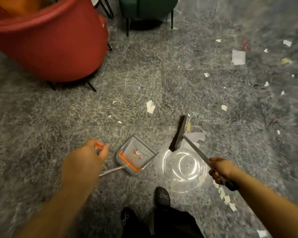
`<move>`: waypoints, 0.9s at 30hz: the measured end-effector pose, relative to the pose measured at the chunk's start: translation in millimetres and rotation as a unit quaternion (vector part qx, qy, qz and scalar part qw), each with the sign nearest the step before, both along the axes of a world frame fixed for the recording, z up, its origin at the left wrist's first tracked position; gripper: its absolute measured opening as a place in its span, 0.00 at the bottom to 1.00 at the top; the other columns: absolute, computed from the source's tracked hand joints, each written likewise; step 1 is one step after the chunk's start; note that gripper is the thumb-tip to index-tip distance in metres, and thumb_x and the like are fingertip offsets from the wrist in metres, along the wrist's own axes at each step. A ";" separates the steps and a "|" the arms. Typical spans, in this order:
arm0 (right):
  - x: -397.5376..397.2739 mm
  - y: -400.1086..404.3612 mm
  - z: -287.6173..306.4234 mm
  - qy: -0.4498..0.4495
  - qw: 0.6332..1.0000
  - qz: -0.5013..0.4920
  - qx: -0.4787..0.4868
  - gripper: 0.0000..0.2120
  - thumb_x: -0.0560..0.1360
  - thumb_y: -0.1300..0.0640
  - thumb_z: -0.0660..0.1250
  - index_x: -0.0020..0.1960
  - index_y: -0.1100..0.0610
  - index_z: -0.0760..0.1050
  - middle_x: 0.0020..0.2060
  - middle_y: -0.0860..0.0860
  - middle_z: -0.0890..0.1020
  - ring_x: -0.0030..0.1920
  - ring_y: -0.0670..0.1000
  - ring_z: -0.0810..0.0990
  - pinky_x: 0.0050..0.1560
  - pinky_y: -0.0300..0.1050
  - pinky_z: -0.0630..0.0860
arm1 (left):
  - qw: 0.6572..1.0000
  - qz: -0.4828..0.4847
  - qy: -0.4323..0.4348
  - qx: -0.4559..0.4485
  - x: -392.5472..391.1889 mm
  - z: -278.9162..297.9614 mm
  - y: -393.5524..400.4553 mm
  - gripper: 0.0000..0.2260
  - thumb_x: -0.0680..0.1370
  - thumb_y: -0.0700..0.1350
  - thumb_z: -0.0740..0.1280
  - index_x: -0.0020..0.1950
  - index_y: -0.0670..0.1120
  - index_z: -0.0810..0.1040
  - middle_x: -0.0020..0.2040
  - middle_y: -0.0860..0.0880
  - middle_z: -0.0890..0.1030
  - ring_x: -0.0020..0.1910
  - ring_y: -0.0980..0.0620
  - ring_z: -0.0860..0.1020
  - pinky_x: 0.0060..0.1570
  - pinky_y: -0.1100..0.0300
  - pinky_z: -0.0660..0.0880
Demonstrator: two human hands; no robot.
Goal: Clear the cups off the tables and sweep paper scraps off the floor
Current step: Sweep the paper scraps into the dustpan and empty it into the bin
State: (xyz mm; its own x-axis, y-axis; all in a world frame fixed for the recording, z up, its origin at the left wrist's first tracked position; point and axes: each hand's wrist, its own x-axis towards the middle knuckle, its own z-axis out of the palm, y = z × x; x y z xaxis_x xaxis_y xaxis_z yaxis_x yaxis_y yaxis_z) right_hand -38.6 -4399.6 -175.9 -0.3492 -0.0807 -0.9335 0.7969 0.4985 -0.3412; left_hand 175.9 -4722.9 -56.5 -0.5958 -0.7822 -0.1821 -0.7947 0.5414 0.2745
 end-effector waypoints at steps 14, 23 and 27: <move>9.8 -110.6 41.3 0.008 0.995 -0.010 -0.095 0.08 0.82 0.61 0.56 0.59 0.52 0.67 0.26 0.55 0.69 0.18 0.46 0.63 0.20 0.32 0.60 | 0.997 0.009 0.041 -0.066 4.5 -0.8 -88.0 0.08 0.75 0.54 0.70 0.43 0.50 0.79 0.24 0.62 0.62 0.23 0.57 0.61 0.28 0.64 0.59; 40.8 -278.7 39.5 -0.010 0.991 0.054 -0.126 0.10 0.82 0.61 0.58 0.61 0.53 0.66 0.26 0.54 0.70 0.18 0.46 0.63 0.21 0.32 0.62 | 0.999 0.037 0.010 -0.039 45.3 7.4 -214.8 0.10 0.76 0.58 0.67 0.40 0.54 0.77 0.24 0.56 0.67 0.27 0.47 0.68 0.29 0.58 0.65; 48.2 -345.1 31.4 -0.019 0.988 0.079 -0.133 0.09 0.82 0.61 0.57 0.61 0.53 0.66 0.25 0.54 0.71 0.18 0.46 0.64 0.21 0.32 0.63 | 0.999 0.052 0.001 -0.011 60.2 15.7 -263.8 0.10 0.76 0.59 0.66 0.42 0.54 0.77 0.29 0.52 0.74 0.32 0.43 0.74 0.34 0.56 0.71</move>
State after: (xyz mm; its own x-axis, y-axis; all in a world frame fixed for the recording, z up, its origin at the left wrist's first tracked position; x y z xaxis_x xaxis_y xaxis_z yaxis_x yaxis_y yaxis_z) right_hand 9.6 -4744.7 -144.5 -0.2779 -0.3747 -0.8845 0.7316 0.5141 -0.4476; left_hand 236.0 -4986.7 -40.9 -0.5120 -0.8432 -0.1638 -0.8462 0.4624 0.2648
